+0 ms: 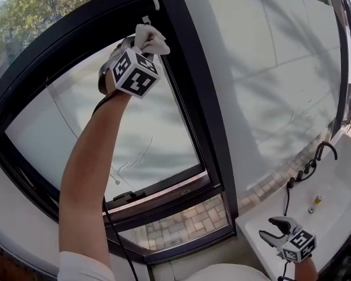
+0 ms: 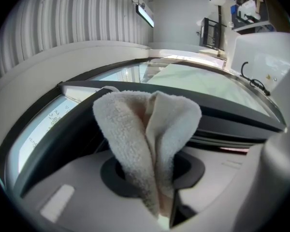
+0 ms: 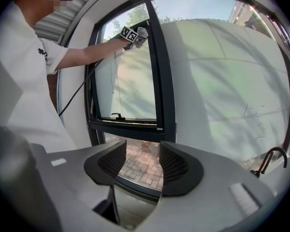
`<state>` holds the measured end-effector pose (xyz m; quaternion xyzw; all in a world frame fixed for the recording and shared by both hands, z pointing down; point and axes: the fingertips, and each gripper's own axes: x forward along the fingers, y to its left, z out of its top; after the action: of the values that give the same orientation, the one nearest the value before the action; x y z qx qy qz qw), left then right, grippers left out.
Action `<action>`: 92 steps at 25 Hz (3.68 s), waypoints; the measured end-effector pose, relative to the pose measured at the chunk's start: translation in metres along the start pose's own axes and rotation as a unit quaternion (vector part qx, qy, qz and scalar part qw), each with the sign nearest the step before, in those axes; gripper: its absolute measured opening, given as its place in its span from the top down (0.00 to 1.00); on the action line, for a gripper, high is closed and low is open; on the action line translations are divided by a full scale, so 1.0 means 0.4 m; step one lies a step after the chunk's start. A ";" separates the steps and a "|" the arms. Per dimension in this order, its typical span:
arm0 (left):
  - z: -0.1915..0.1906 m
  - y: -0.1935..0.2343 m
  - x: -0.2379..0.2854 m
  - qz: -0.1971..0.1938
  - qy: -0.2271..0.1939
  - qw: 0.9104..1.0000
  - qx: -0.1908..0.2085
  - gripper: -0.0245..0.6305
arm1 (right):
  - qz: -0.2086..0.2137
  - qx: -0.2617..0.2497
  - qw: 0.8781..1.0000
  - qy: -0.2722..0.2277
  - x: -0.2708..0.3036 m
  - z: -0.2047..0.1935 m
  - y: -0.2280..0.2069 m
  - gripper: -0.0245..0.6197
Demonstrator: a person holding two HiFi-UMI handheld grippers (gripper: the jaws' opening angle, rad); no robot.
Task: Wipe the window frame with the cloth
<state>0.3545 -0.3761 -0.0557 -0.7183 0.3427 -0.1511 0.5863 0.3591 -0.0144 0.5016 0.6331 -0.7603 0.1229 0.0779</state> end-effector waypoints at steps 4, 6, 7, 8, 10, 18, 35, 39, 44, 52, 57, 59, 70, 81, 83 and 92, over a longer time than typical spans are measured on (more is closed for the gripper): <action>0.006 -0.047 -0.054 -0.016 -0.020 1.000 0.007 0.76 | 0.015 -0.005 1.000 0.003 0.013 0.001 0.012 0.63; -0.003 -0.087 -0.088 -0.026 -0.026 0.999 0.010 0.76 | 0.028 -0.011 1.000 0.004 0.029 0.006 0.024 0.63; -0.011 -0.111 -0.105 -0.031 -0.027 0.999 0.010 0.76 | 0.034 -0.014 0.999 0.004 0.039 0.012 0.030 0.63; -0.022 -0.138 -0.121 -0.037 -0.027 0.999 0.011 0.76 | 0.040 -0.018 0.999 0.003 0.050 0.020 0.038 0.63; -0.048 -0.197 -0.154 -0.047 -0.026 0.999 0.006 0.76 | 0.051 -0.026 0.998 0.002 0.070 0.033 0.052 0.63; -0.206 -0.548 -0.260 -0.100 0.024 0.994 -0.030 0.76 | 0.093 -0.037 0.995 0.027 0.108 0.022 0.099 0.63; -0.467 -1.340 -0.318 -0.257 0.152 0.952 -0.073 0.76 | 0.087 -0.017 0.994 0.067 0.114 -0.043 0.059 0.63; -0.480 -1.421 -0.307 -0.291 0.173 0.938 -0.072 0.76 | 0.081 -0.013 0.994 0.073 0.109 -0.054 0.046 0.63; -0.473 -1.454 -0.296 -0.312 0.182 0.931 -0.051 0.76 | 0.080 -0.011 0.994 0.075 0.111 -0.063 0.040 0.63; -0.411 -1.461 -0.341 -0.338 0.147 0.929 -0.039 0.76 | 0.093 -0.015 0.993 0.071 0.128 -0.050 0.055 0.62; -0.371 -1.417 -0.419 -0.335 0.111 0.933 -0.062 0.76 | 0.111 -0.023 0.991 0.068 0.157 -0.031 0.100 0.63; -0.392 -1.381 -0.462 -0.325 0.107 0.937 -0.066 0.76 | 0.122 -0.029 0.990 0.069 0.182 -0.024 0.127 0.63; -0.791 -1.135 -0.804 -0.260 0.184 0.944 -0.091 0.76 | 0.213 -0.070 0.972 0.068 0.384 0.046 0.425 0.63; -1.312 -0.942 -1.115 -0.210 0.282 0.932 -0.086 0.76 | 0.231 -0.094 0.965 0.075 0.512 0.070 0.734 0.63; -1.399 -0.914 -1.148 -0.201 0.297 0.929 -0.089 0.76 | 0.224 -0.095 0.967 0.079 0.523 0.069 0.769 0.62; -1.644 -0.914 -1.214 -0.210 0.327 0.911 -0.139 0.76 | 0.194 -0.083 0.972 0.104 0.550 0.044 0.912 0.63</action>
<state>-0.2868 -0.5084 0.5554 -0.7585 0.3736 -0.4479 0.2906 -0.0393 -0.1658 0.5129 0.4489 -0.8637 0.1373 0.1832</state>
